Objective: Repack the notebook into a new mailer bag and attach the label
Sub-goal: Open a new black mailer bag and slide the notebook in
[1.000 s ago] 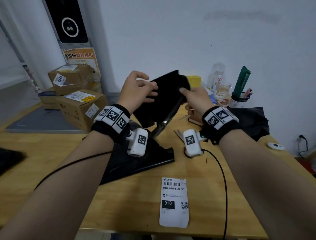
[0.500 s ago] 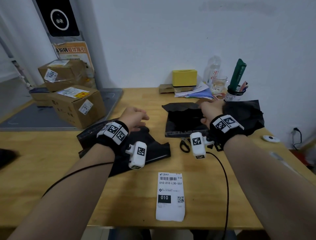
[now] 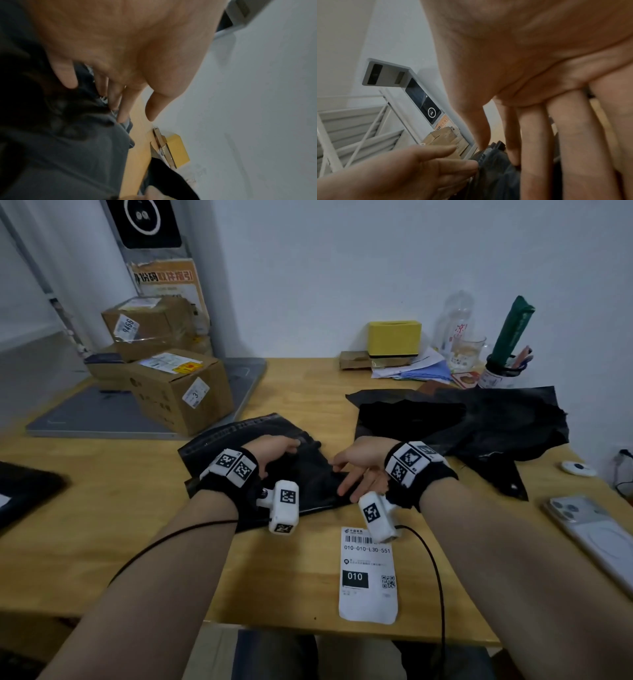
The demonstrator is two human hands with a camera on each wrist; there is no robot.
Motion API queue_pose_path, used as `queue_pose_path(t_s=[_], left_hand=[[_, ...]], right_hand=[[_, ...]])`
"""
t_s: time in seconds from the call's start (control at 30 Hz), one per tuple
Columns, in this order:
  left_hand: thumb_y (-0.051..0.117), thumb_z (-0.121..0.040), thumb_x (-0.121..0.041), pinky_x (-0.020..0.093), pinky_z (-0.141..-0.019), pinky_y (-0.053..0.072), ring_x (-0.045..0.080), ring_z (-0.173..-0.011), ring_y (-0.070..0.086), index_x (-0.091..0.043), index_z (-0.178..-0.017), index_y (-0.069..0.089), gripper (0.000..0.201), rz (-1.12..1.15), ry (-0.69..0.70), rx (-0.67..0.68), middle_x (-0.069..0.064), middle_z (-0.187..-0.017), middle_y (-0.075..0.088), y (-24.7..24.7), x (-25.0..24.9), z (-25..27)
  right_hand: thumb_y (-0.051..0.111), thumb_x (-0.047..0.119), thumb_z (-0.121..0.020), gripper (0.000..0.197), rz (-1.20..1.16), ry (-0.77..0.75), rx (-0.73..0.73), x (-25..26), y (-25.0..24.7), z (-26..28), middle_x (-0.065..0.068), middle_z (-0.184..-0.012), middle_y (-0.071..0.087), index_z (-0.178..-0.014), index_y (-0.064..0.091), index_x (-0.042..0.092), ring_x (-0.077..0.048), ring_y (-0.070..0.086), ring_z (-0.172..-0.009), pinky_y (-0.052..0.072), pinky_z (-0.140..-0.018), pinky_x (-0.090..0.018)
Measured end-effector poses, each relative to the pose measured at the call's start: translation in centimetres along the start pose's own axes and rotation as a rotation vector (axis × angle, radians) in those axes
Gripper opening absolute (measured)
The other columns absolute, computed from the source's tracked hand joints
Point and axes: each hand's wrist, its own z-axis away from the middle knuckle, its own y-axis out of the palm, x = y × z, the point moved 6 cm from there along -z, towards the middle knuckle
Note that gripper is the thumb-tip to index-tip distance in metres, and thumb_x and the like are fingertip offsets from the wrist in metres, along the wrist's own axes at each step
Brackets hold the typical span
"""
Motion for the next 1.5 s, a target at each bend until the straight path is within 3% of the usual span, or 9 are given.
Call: queue_pose_path(t_s=[0.23, 0.33, 0.53, 0.7, 0.9, 1.07, 1.2, 1.37, 1.5], left_hand=[[0.042, -0.102, -0.051, 0.037, -0.080, 0.045, 0.032, -0.128, 0.047, -0.008, -0.151, 0.035, 0.066, 0.030, -0.109, 0.178, 0.010, -0.153, 0.038, 0.2, 1.0, 1.5], [0.041, -0.101, -0.053, 0.037, -0.064, 0.039, 0.031, -0.130, 0.044, -0.011, -0.155, 0.028, 0.069, -0.021, -0.121, 0.135, 0.011, -0.155, 0.037, -0.9, 1.8, 1.9], [0.042, -0.101, -0.054, 0.046, -0.072, 0.040, 0.035, -0.137, 0.037, -0.023, -0.156, 0.026, 0.065, -0.055, -0.140, 0.035, 0.013, -0.151, 0.041, -5.0, 4.1, 1.3], [0.046, -0.100, -0.047, 0.044, -0.111, 0.037, 0.032, -0.134, 0.046, -0.008, -0.146, 0.041, 0.060, -0.096, -0.130, -0.125, 0.012, -0.147, 0.048, -7.8, 5.8, 0.5], [0.045, -0.104, -0.023, 0.036, -0.107, 0.040, 0.035, -0.135, 0.046, 0.006, -0.141, 0.048, 0.046, -0.138, -0.048, -0.300, 0.024, -0.147, 0.047, -10.5, 6.3, -0.9], [0.044, -0.103, -0.039, 0.040, -0.110, 0.038, 0.033, -0.136, 0.043, -0.006, -0.149, 0.038, 0.058, -0.030, -0.071, -0.282, 0.016, -0.154, 0.039, -8.0, 3.8, -0.5], [0.053, -0.099, -0.042, 0.039, -0.090, 0.035, 0.033, -0.138, 0.040, -0.009, -0.152, 0.034, 0.065, 0.065, -0.013, -0.267, 0.011, -0.155, 0.039, -4.7, 0.2, -0.5], [0.057, -0.096, -0.039, 0.046, -0.100, 0.042, 0.032, -0.131, 0.046, -0.017, -0.141, 0.049, 0.050, 0.160, 0.106, -0.125, 0.002, -0.135, 0.059, 0.9, -4.6, -0.5], [0.058, -0.097, -0.031, 0.041, -0.089, 0.052, 0.026, -0.111, 0.062, -0.020, -0.118, 0.061, 0.024, 0.242, 0.164, 0.024, 0.001, -0.119, 0.069, 5.4, -8.0, -0.4]], right_hand=[[0.049, 0.045, -0.102, 0.038, -0.050, -0.020, 0.046, 0.9, 1.6, -1.4, -0.009, -0.095, 0.079, -0.120, 0.060, 0.013, -0.030, 0.076, -0.092, 0.054, -0.091, -0.044], [0.049, 0.046, -0.102, 0.037, -0.076, -0.023, 0.098, 1.8, 2.9, -1.9, -0.008, -0.096, 0.079, -0.118, 0.060, 0.014, -0.030, 0.075, -0.095, 0.057, -0.080, -0.040], [0.049, 0.043, -0.103, 0.038, -0.132, -0.109, 0.225, 4.5, 6.9, -3.0, -0.011, -0.099, 0.079, -0.124, 0.058, 0.013, -0.033, 0.074, -0.093, 0.054, -0.097, -0.050], [0.044, 0.043, -0.106, 0.038, -0.267, -0.221, 0.327, 7.3, 9.5, -2.8, -0.012, -0.115, 0.072, -0.123, 0.060, 0.014, -0.031, 0.067, -0.109, 0.055, -0.090, -0.039], [0.054, 0.045, -0.101, 0.036, -0.234, -0.322, 0.157, 8.3, 7.4, -3.4, -0.002, -0.111, 0.077, -0.118, 0.069, 0.017, -0.027, 0.068, -0.112, 0.054, -0.099, -0.046], [0.056, 0.042, -0.100, 0.033, -0.265, -0.339, 0.043, 7.3, 4.8, -3.0, -0.002, -0.106, 0.078, -0.112, 0.070, 0.016, -0.029, 0.072, -0.101, 0.060, -0.089, -0.045], [0.058, 0.037, -0.099, 0.027, -0.312, -0.346, -0.107, 5.7, 0.9, -1.5, -0.005, -0.100, 0.079, -0.110, 0.070, 0.016, -0.029, 0.075, -0.091, 0.062, -0.083, -0.045], [0.060, 0.029, -0.098, 0.021, -0.448, -0.295, -0.283, 2.2, -5.2, 0.7, -0.010, -0.101, 0.078, -0.111, 0.068, 0.014, -0.027, 0.071, -0.079, 0.060, -0.086, -0.046], [0.059, 0.025, -0.099, 0.019, -0.560, -0.309, -0.470, -1.2, -10.2, 2.2, -0.009, -0.089, 0.075, -0.111, 0.068, 0.013, -0.025, 0.066, -0.070, 0.060, -0.078, -0.041]])
